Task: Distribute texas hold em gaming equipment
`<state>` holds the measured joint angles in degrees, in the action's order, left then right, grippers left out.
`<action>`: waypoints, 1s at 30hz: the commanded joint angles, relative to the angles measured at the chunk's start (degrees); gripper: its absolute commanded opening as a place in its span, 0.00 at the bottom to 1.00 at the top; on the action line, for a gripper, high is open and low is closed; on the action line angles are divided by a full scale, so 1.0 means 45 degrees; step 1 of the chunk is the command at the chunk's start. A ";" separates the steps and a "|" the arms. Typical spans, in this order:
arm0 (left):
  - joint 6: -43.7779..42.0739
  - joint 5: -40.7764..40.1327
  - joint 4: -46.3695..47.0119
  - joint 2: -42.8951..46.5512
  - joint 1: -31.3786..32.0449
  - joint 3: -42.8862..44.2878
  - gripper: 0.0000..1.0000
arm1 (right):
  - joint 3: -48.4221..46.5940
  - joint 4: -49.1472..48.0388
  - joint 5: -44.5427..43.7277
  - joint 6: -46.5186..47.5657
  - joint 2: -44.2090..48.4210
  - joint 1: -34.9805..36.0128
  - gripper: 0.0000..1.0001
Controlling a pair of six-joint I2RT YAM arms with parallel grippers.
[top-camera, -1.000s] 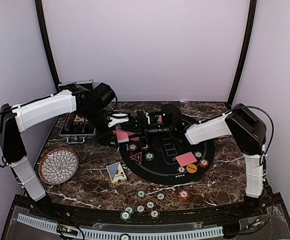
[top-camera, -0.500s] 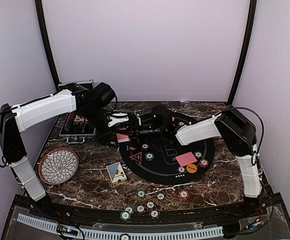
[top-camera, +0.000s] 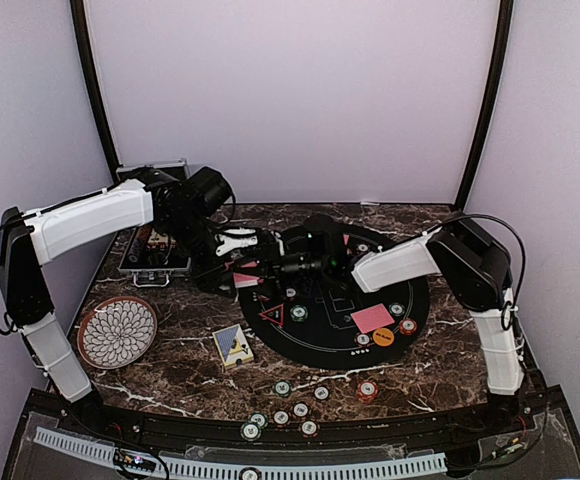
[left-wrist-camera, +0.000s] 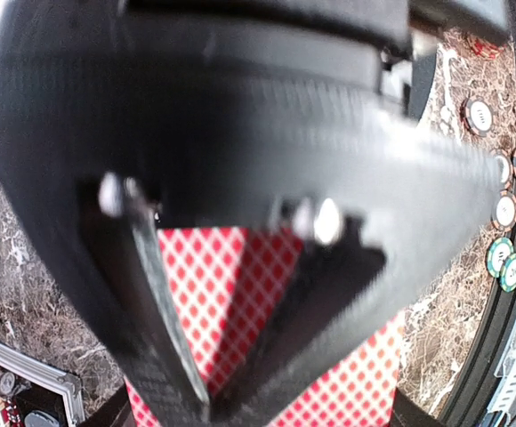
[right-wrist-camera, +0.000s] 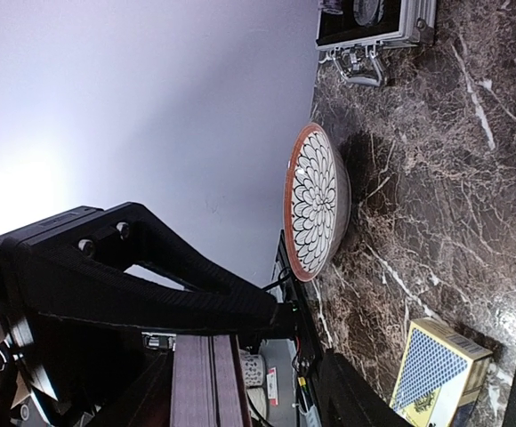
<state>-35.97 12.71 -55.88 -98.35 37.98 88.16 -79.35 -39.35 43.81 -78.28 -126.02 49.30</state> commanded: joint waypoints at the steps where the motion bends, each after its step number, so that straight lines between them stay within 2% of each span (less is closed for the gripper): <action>1: -0.0112 0.0248 -0.0132 0.0574 -0.0053 0.0496 0.00 | 0.0912 0.0647 -0.0244 0.0552 0.0485 -0.0389 0.52; 15: -0.0084 0.0203 -0.0141 0.0542 -0.0043 0.0450 0.00 | 0.2360 0.0656 -0.0206 0.1012 0.2097 -0.0764 0.39; 24: -0.0093 0.0172 -0.0160 0.0552 -0.0051 0.0429 0.00 | 0.2447 0.0515 -0.0117 0.0758 0.2891 -0.0979 0.16; 30: -0.0074 0.0164 -0.0179 0.0578 -0.0043 0.0390 0.00 | 0.2792 0.0954 -0.0054 0.1061 0.3408 -0.1362 0.11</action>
<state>-35.97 12.60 -56.84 -98.35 38.04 88.16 -68.16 -35.86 43.51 -75.07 -113.60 44.80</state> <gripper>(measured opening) 0.678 0.122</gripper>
